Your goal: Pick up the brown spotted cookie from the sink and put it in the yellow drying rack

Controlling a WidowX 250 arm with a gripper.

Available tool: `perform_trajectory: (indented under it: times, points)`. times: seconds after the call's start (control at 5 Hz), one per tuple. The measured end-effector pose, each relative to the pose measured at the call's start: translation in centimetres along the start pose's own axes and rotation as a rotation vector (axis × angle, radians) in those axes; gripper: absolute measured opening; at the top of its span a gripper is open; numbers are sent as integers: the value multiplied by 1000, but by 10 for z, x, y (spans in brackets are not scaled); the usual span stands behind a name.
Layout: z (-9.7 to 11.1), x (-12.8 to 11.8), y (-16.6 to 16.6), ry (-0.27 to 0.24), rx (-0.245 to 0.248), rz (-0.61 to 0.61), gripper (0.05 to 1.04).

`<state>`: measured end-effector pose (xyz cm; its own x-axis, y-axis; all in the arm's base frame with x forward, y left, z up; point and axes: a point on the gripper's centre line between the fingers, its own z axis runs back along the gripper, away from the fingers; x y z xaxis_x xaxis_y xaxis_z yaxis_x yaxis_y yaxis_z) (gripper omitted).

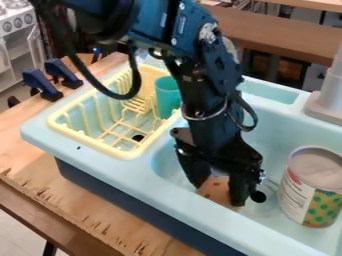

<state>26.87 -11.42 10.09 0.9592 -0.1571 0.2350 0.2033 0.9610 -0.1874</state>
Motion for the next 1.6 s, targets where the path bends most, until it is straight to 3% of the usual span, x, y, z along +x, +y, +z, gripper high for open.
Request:
perform_trajectory:
  times: [0.4, 0.6, 0.8, 1.2, 1.6]
  points:
    - [-12, -3, 1, 83, 19, 51, 970]
    - [-11, -3, -1, 91, 25, 34, 819]
    - [-8, -4, -4, 88, 23, 23, 734]
    - [26, -3, -20, 27, 6, -43, 698]
    - [79, -3, 5, -80, 19, -12, 698]
